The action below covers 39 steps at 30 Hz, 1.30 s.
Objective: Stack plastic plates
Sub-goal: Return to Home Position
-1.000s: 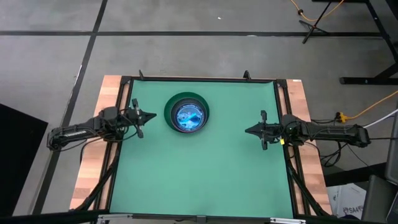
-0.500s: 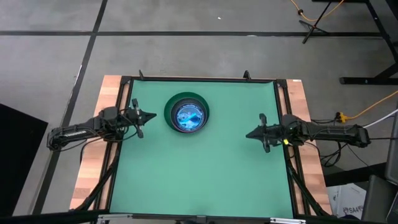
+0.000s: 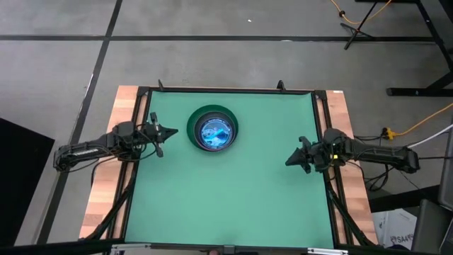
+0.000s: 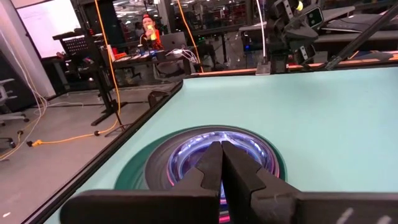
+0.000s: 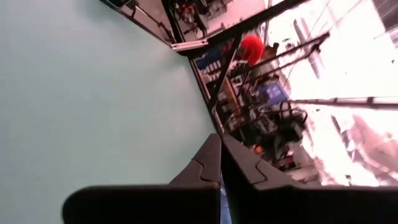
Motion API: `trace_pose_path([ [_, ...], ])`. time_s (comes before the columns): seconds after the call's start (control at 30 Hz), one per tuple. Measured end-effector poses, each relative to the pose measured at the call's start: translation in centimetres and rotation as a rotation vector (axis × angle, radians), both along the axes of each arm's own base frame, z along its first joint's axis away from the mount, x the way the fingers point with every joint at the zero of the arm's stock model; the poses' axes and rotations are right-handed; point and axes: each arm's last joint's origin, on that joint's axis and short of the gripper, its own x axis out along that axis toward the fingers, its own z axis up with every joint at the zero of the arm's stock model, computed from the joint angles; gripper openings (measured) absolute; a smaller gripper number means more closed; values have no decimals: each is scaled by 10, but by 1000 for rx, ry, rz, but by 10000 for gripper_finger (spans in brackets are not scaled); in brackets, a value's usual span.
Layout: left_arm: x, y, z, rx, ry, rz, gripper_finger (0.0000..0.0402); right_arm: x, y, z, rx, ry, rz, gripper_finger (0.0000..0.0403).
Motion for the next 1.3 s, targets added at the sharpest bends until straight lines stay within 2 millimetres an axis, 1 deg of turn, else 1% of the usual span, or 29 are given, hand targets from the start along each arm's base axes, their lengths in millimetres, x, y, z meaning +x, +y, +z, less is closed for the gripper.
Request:
trace_pose_path([
  [0.27,0,0,0,0,0,0,0,-1,-1,0,-24,-17,9,5],
  [1.3,0,0,0,0,0,0,0,0,-1,0,-26,-16,-1,5],
])
